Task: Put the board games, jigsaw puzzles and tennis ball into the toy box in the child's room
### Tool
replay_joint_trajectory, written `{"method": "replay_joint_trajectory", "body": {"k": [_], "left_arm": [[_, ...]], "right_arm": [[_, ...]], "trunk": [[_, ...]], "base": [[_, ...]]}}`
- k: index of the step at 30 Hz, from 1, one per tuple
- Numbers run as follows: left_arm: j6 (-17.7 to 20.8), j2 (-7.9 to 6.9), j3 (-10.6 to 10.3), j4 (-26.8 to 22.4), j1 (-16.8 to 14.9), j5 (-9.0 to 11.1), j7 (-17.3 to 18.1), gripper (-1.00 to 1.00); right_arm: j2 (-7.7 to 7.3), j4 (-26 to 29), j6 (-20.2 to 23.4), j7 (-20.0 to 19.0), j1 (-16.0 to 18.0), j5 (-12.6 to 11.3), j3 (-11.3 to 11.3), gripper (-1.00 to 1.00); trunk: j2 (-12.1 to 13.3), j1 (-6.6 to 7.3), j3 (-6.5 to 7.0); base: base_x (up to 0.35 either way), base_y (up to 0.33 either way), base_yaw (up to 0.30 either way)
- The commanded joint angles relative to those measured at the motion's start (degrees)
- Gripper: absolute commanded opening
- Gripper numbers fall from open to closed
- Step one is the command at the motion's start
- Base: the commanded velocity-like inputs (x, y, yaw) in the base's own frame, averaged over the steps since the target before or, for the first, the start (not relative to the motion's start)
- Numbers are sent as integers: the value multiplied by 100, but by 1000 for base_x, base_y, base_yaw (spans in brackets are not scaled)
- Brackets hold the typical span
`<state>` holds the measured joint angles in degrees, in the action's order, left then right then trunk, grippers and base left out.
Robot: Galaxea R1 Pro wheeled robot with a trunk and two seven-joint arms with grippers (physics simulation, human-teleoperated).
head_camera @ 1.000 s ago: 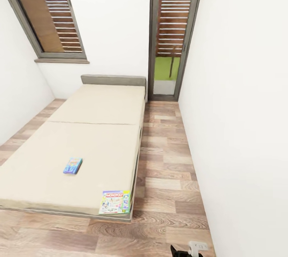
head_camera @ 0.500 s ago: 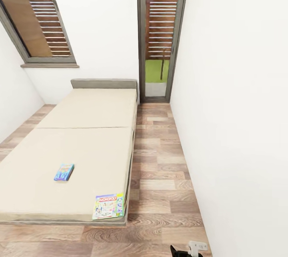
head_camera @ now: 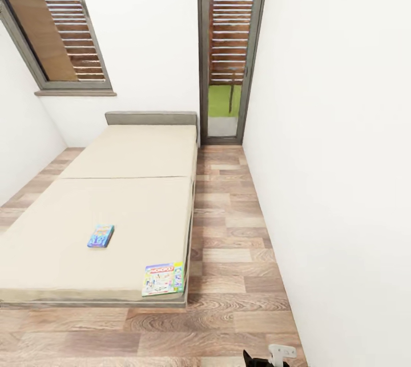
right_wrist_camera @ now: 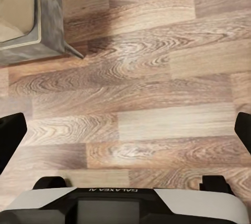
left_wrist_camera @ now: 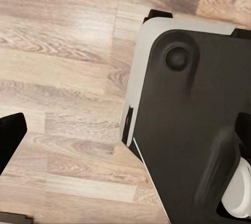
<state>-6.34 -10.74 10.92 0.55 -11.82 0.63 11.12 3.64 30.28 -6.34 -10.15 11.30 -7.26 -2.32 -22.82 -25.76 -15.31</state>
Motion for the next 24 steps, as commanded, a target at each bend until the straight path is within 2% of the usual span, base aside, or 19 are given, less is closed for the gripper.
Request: {"method": "replay_joint_trajectory", "body": {"k": [1,18,22,24], "left_arm": [[-14,-3,32,8,-5,7,26,100],[53,-6,57,-6,-8,1,32,100],[351,-17,76,-71,-60,-7,54,100],[666,-16,81,-226,-82,-8,62,100]], "right_arm": [[4,-5,-12,-48,3,-59,-24,100],[10,-5,-16,-48,3,-56,-19,100],[6,-5,-16,-48,3,-56,-22,100],[6,-5,-16,-48,3,-56,-22,100]], "trunk": [[-10,-2,-9],[-10,-2,97],[-10,-2,132],[-10,-2,150]], "base": [[-38,21,42],[-6,3,162],[0,0,92],[0,0,39]]}}
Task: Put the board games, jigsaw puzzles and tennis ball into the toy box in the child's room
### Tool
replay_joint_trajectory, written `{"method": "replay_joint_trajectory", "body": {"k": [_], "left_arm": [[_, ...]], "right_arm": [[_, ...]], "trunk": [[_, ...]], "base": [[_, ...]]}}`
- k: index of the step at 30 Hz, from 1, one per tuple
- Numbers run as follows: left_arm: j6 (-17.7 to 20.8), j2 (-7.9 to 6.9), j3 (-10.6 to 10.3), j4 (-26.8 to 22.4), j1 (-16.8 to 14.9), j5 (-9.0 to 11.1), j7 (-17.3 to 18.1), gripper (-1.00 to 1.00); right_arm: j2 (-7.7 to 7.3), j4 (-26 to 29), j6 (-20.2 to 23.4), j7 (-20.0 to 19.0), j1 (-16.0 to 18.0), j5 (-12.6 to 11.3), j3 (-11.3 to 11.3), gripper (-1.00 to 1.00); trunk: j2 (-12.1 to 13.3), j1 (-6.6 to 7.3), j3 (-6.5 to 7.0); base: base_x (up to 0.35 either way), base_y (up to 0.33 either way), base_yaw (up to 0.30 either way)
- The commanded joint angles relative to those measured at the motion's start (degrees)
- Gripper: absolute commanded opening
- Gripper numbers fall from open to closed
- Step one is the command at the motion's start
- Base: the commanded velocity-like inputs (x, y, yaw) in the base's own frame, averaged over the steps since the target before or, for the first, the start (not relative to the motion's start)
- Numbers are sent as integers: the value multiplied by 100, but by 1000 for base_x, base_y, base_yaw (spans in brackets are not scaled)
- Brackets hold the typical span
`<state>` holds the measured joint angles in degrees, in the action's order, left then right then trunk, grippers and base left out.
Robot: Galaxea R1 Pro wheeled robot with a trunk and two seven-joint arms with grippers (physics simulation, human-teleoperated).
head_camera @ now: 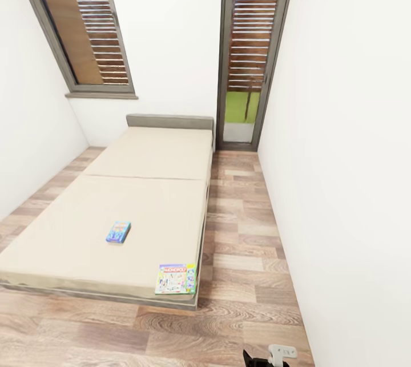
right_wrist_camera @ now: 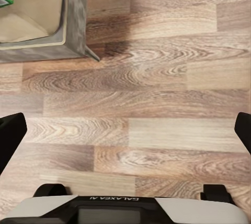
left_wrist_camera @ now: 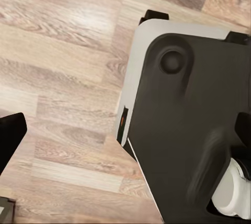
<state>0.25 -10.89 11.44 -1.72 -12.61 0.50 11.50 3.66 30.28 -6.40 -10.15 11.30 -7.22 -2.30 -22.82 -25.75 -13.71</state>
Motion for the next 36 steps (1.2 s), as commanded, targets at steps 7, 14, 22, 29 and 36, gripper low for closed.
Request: {"method": "replay_joint_trajectory", "body": {"k": [7,14,22,29,36], "left_arm": [[1240,-1,36,-1045,-33,5,25,100],[2531,-9,47,-2481,-34,37,62,100],[2982,10,75,-3314,-40,78,105,100],[2943,14,65,-3432,-40,67,322,100],[2244,-20,68,-3115,-29,66,381,100]], "right_arm": [[-3,-5,-11,-49,4,-67,-39,100],[-5,-5,-12,-49,4,-69,-50,100],[-6,-5,-13,-49,4,-69,-58,100],[-6,-5,-11,-49,4,-66,-58,100],[2,-5,-11,-49,4,-62,-39,100]], "trunk": [[-10,-3,55],[-10,-3,121],[-10,-3,197],[-10,-3,263],[-10,-3,329]], "base": [[0,0,-10],[0,0,-103],[0,0,-121],[0,0,-123],[60,29,-124]]}}
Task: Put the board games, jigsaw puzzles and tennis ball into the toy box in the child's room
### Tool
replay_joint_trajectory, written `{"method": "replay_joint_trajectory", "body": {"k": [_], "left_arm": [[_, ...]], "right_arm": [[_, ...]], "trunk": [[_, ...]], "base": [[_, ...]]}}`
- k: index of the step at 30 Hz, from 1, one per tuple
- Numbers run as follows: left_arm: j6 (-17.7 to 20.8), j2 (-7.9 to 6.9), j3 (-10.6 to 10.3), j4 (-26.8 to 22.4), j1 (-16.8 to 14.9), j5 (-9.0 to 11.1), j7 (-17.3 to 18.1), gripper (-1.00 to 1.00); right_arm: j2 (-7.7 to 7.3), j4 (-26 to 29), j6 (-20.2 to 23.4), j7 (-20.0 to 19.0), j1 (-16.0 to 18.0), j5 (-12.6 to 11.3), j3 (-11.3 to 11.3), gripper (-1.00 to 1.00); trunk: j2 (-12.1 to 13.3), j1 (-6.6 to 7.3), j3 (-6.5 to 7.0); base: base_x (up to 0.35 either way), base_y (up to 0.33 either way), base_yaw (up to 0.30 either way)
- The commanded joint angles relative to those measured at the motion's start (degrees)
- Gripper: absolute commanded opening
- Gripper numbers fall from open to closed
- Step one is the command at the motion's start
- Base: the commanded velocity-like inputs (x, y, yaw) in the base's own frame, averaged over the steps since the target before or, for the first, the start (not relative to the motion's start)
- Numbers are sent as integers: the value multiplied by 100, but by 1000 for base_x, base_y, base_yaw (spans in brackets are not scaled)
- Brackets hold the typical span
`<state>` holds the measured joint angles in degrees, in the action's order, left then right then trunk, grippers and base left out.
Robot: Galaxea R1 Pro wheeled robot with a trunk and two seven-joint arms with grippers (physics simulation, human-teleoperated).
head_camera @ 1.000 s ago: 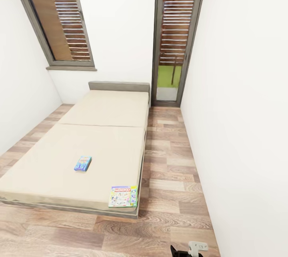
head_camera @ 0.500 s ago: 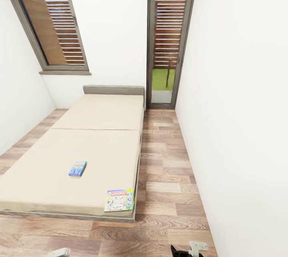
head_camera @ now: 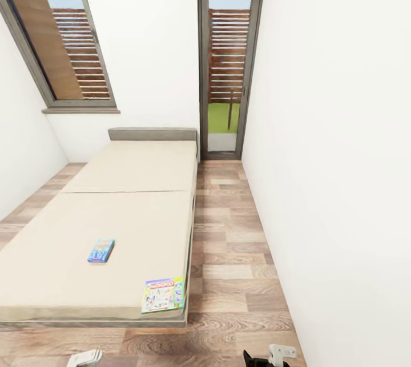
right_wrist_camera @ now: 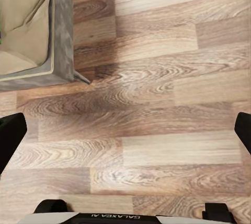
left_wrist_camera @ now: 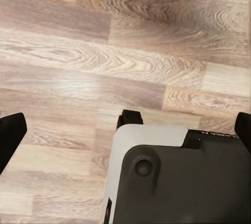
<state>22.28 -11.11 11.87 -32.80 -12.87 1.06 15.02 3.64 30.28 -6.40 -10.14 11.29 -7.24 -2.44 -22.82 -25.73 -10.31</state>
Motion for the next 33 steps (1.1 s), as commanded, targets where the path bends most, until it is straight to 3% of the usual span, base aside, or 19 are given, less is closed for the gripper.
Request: {"method": "replay_joint_trajectory", "body": {"k": [1,15,33], "left_arm": [[-21,1,27,46,-1,12,32,100],[-281,1,24,300,1,14,139,100],[-294,-1,18,309,1,21,150,100]], "right_arm": [[5,-5,-10,-50,5,-61,-24,100],[5,-5,-10,-49,5,-74,-70,100],[3,-5,-4,-49,5,-78,-81,100]], "trunk": [[-10,-5,-1],[-10,-5,121],[-10,-5,136]], "base": [[190,108,-124],[45,38,-125],[-60,99,-14]]}}
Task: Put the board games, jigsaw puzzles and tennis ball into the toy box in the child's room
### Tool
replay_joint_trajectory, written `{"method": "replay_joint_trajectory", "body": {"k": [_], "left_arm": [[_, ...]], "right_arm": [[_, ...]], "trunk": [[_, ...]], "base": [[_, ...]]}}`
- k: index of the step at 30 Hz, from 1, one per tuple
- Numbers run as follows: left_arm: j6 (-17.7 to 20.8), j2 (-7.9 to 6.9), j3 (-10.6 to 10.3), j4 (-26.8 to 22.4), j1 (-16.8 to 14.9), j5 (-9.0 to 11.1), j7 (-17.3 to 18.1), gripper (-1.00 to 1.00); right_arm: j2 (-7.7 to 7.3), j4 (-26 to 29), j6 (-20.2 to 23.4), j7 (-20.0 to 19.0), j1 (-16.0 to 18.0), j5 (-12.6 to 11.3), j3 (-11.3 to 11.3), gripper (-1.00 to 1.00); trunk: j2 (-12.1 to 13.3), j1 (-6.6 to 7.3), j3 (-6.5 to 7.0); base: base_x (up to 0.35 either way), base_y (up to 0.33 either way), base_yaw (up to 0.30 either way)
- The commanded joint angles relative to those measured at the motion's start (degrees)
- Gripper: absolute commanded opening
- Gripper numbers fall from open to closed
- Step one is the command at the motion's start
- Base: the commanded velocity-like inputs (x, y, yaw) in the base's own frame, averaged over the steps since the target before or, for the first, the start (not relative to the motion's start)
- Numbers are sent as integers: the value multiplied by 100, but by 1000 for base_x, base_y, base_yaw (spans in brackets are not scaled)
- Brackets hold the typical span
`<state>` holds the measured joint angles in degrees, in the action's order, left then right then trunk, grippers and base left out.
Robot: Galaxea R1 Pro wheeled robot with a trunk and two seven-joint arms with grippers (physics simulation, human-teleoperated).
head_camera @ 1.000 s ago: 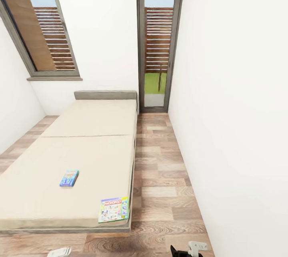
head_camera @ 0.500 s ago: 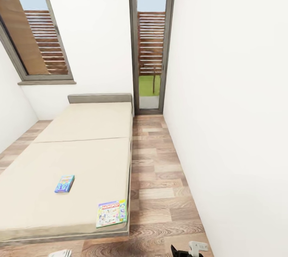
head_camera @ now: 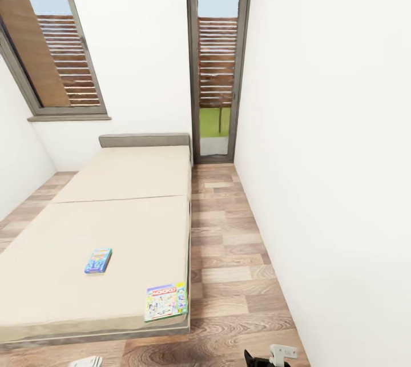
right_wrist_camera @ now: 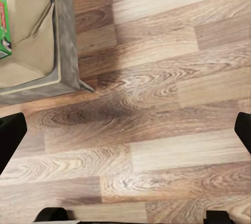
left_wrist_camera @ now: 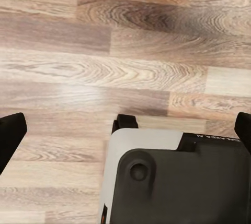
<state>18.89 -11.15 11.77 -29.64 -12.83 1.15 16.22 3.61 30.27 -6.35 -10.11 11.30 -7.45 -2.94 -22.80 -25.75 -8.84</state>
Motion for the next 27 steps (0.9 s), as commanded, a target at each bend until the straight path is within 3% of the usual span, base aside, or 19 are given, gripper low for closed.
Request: {"method": "replay_joint_trajectory", "body": {"k": [1,15,27], "left_arm": [[45,5,28,-7,-2,14,30,100],[42,8,27,-7,-2,9,25,100],[36,12,26,-7,-4,8,22,100]], "right_arm": [[3,-3,-11,-53,4,-61,-31,100],[0,5,-2,-74,4,-117,-34,100],[1,5,65,-71,4,-118,-42,100]], "trunk": [[-12,-3,-12],[-12,-3,-12],[-12,-3,-12]], "base": [[-1,182,0],[0,110,0],[0,17,0]]}}
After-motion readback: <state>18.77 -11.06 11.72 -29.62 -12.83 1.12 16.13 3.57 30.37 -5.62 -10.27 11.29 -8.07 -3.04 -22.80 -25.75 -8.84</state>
